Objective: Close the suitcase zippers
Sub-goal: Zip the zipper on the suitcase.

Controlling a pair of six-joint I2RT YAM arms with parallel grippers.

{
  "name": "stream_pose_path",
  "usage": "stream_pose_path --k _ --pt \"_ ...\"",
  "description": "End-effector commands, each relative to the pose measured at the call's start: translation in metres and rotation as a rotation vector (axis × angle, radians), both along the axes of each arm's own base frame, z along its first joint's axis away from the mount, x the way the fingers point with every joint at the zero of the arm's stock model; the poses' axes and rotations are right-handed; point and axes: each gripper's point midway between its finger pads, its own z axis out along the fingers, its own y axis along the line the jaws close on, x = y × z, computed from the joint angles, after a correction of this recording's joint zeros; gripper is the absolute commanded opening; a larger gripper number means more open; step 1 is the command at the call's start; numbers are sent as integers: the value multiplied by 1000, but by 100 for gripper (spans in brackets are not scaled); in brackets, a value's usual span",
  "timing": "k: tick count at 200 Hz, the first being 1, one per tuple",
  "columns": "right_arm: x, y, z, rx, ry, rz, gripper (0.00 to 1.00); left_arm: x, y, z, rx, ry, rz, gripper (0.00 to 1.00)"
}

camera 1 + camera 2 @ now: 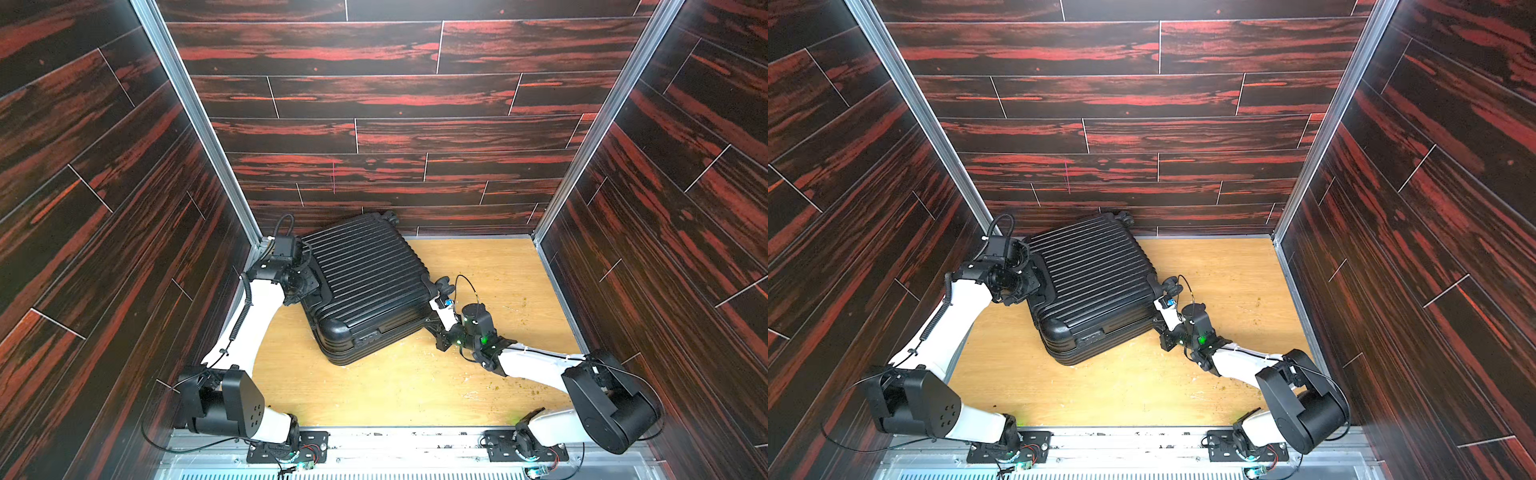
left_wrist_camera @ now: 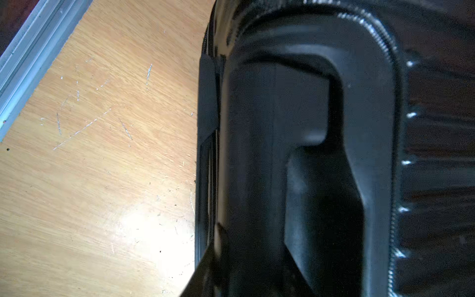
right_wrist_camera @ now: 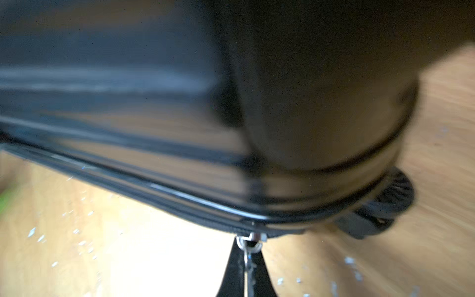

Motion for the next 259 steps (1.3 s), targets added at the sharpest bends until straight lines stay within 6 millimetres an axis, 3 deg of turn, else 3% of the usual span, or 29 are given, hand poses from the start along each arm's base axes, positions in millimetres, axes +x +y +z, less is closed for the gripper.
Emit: stream_pose_path --k 1,61,225,259 --pt "-17 25 25 70 -28 117 0 28 -19 85 -196 -348 79 24" --pt "-40 49 32 83 -41 184 0 20 -6 83 -220 -415 232 22" --pt "-89 127 61 104 -108 362 0 11 -25 76 -325 -486 430 22" --pt "-97 141 61 100 -102 401 0 12 -30 66 -329 -467 445 22"
